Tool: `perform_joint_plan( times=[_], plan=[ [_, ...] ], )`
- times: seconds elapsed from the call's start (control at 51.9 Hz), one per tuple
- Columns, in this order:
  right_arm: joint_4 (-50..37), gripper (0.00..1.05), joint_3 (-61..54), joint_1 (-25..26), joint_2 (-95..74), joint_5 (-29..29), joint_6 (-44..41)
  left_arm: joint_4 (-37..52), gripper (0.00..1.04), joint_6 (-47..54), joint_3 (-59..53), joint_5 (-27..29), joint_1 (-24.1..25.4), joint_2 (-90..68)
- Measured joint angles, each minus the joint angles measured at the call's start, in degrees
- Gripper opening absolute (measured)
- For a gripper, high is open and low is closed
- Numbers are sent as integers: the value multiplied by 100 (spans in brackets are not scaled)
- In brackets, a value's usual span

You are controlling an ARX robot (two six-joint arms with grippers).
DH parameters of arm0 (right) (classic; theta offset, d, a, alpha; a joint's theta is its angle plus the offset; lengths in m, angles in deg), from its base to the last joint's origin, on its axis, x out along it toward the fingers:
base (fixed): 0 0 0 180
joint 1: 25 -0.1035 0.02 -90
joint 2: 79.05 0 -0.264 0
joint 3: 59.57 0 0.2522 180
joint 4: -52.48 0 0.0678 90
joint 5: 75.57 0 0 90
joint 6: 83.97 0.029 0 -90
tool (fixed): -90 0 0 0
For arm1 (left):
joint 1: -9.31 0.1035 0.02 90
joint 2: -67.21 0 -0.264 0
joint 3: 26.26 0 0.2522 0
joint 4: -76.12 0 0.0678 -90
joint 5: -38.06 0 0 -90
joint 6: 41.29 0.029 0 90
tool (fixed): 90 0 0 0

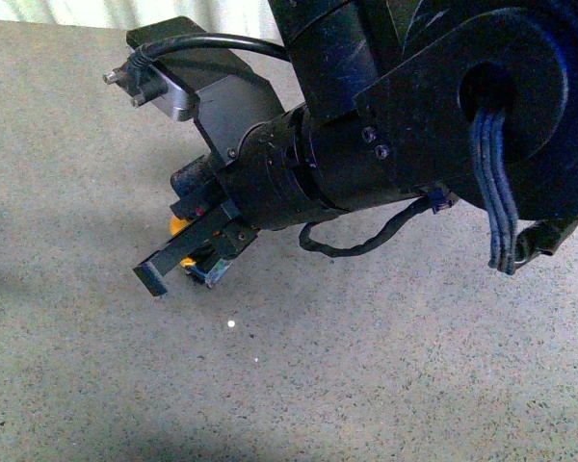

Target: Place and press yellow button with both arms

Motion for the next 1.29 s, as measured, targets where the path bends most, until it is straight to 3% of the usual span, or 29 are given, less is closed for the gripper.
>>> perform_joint_plan(
  times=[0.443,0.674,0.751,0.809,0.828,0.905,0.944,1.291],
  plan=[
    [-824,1,-367,190,487,11,1016,0,1,0,0,-2,0,0],
    [-1362,1,-931,852,1814,-175,1447,0,1,0,0,-2,0,0],
    [-1440,3,-1451,1207,2420,-487,1458,0,1,0,0,0,0,0],
    [-1443,15,-1884,1390,2844,-664,1438,0,1,0,0,0,0,0],
    [-1606,17,-2026,1397,2914,-944,1434,0,1,0,0,0,0,0],
    [-3491,1,-2798,1335,3088,-2916,1344,0,1,2,0,-13,-2,0],
    [-4030,1,-3195,1429,3263,-3392,1311,0,1,2,0,-4,0,0],
    [-4275,1,-5029,2271,4964,-2789,1305,0,1,2,0,0,0,0]
  ],
)
